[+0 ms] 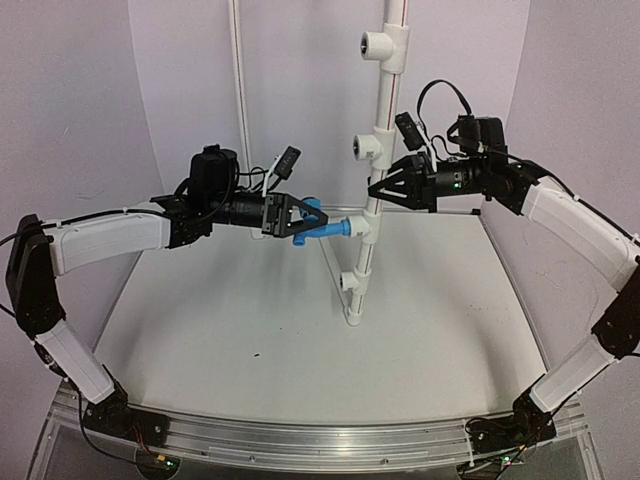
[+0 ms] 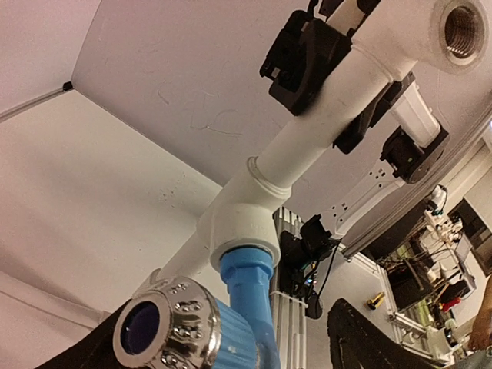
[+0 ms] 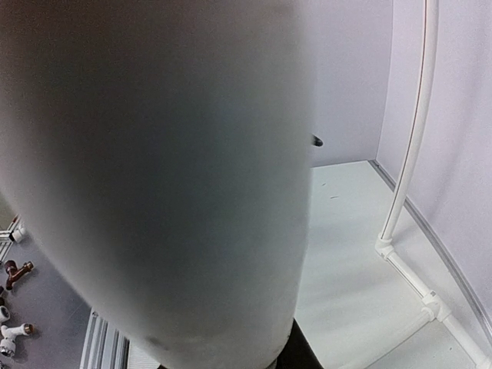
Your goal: Install the water faucets
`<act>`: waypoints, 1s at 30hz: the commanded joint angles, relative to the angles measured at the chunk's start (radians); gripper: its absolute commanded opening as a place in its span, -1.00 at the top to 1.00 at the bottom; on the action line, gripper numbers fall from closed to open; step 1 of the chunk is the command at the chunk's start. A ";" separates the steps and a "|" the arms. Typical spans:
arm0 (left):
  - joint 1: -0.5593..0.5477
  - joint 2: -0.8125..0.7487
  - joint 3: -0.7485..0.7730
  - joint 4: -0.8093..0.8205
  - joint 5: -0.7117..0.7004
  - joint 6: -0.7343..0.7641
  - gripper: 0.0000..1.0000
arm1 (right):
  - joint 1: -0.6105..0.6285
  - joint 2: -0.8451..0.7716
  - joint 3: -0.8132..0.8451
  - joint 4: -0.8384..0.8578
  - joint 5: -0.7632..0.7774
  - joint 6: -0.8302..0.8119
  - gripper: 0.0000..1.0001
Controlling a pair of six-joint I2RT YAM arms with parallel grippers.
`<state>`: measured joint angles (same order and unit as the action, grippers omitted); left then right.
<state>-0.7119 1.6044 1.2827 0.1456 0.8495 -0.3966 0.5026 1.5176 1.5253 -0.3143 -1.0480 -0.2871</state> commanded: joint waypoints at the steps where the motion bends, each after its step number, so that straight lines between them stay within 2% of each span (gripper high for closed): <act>1: -0.009 0.012 0.062 -0.018 0.021 0.076 -0.46 | -0.002 0.029 0.007 -0.160 0.006 0.143 1.00; 5: -0.014 0.015 0.071 -0.016 0.055 0.113 -0.27 | -0.002 0.029 0.008 -0.159 0.006 0.146 1.00; 14: -0.057 -0.027 0.044 -0.080 0.022 0.355 0.02 | -0.001 0.029 0.009 -0.160 0.008 0.147 1.00; 30: -0.099 -0.114 -0.012 -0.210 -0.170 0.862 0.30 | -0.001 0.033 0.013 -0.160 0.011 0.152 1.00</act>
<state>-0.7610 1.5463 1.3044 -0.0090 0.7117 0.1208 0.5088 1.5185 1.5276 -0.3273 -1.0644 -0.3080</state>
